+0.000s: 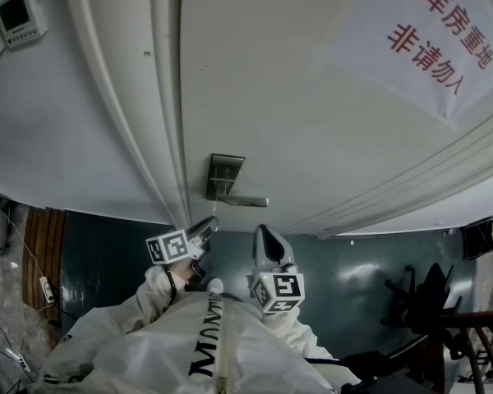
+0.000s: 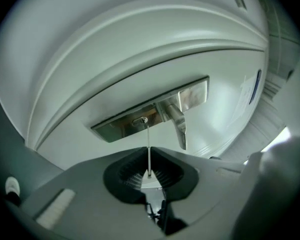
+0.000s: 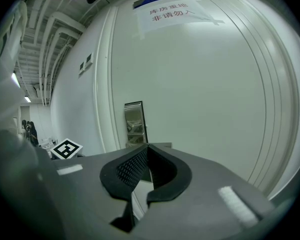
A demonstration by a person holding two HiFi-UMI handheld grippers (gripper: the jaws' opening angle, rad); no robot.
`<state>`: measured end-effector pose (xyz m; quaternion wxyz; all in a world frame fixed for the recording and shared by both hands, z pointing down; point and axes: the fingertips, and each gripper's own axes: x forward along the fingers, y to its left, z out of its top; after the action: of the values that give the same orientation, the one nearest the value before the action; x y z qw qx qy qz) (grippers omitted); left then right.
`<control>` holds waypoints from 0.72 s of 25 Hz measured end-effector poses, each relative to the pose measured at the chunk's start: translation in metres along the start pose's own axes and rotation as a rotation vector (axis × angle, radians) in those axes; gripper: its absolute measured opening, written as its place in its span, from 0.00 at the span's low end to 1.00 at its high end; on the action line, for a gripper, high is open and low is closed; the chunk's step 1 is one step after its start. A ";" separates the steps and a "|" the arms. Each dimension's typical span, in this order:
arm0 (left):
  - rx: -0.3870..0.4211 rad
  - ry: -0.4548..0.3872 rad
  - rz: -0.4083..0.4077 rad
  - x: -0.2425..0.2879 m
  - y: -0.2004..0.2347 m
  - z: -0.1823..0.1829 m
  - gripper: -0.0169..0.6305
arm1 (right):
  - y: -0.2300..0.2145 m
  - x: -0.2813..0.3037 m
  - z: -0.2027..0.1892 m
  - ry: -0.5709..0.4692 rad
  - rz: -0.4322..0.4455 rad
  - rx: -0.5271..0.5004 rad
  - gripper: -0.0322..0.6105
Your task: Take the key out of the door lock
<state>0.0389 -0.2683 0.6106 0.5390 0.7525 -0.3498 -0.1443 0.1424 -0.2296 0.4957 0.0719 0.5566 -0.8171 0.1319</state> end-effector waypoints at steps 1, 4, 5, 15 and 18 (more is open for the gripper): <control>0.047 0.001 0.016 -0.002 0.000 0.001 0.06 | 0.000 0.000 0.000 -0.001 0.003 0.001 0.05; 0.211 0.013 0.073 -0.007 0.002 0.006 0.06 | 0.002 0.002 0.001 -0.006 0.011 0.004 0.05; 0.268 0.018 0.095 -0.009 0.004 0.007 0.06 | 0.002 0.002 0.001 -0.008 0.014 0.002 0.05; 0.777 -0.045 0.284 -0.040 -0.016 0.034 0.06 | 0.005 0.007 0.000 -0.017 0.037 0.007 0.05; 0.960 -0.090 0.351 -0.050 -0.032 0.045 0.06 | 0.007 0.007 0.000 -0.022 0.048 -0.003 0.05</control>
<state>-0.0118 -0.2606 0.5565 0.1332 0.8381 -0.5208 0.0930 0.1334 -0.2333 0.4965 0.0605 0.5383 -0.8311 0.1259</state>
